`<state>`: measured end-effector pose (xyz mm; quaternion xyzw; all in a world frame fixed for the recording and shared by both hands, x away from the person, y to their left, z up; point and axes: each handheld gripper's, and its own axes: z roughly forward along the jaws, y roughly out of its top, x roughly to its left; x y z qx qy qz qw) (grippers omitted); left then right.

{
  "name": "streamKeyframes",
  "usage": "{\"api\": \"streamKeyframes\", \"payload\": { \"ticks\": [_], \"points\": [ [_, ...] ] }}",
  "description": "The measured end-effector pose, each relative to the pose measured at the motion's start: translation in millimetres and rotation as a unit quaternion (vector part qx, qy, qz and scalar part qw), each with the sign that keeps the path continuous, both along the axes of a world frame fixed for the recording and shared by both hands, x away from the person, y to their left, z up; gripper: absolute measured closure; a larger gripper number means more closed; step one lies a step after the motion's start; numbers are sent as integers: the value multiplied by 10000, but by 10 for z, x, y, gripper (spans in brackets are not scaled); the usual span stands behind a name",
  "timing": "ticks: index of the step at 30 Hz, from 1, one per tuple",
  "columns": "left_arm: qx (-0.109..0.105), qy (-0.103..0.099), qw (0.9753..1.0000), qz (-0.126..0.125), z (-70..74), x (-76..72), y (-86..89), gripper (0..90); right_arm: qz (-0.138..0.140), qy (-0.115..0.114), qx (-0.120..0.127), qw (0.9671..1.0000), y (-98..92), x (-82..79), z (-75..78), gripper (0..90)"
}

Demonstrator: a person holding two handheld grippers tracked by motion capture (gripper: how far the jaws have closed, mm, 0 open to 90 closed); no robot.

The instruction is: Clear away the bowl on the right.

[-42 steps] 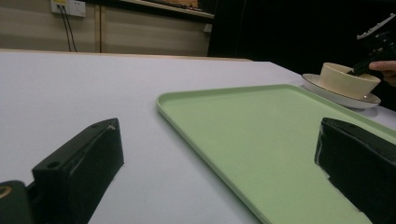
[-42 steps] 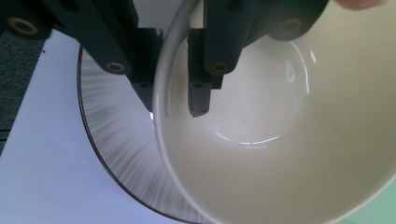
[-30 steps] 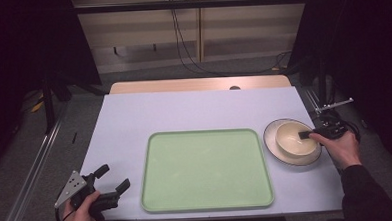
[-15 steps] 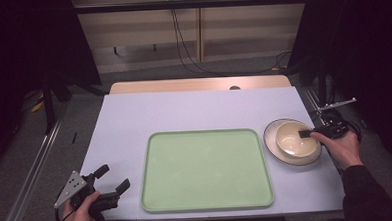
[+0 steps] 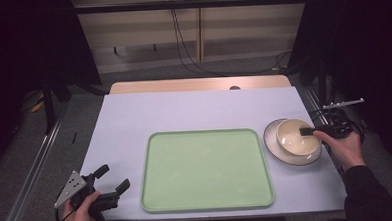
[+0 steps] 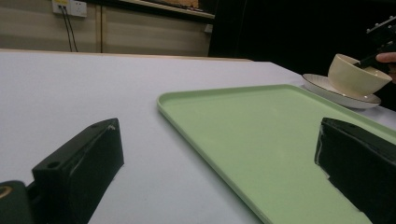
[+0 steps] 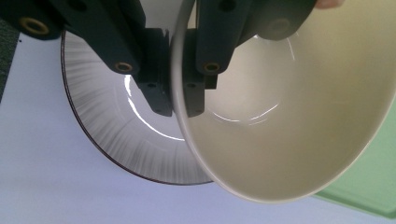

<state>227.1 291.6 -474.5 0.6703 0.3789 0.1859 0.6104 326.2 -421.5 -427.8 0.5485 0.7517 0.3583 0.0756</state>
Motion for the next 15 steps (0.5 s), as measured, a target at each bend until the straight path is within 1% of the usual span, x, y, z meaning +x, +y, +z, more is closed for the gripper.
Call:
{"api": "streamKeyframes", "payload": {
  "ticks": [2,4,7,8,11,12,15],
  "points": [
    [1,-1,10000,0,0,0,0,12,0,-64,58,10000,-13,-17,15,843],
    [0,0,10000,1,0,0,0,12,-6,-54,77,10000,-21,-29,27,844],
    [-12,1,10000,5,0,-1,-2,12,-37,-140,154,9998,-37,-53,45,843],
    [3,-1,10000,-1,0,0,1,12,-38,-130,166,9998,-44,-62,55,843],
    [4,2,10000,-4,0,1,1,12,-23,-194,228,9996,-51,-83,77,843],
    [3,1,10000,-4,0,1,1,12,-15,-252,216,9994,-52,-87,84,843],
    [2,9,10000,-6,-1,1,1,12,15,-295,240,9993,-39,-93,116,843]
  ]
}}
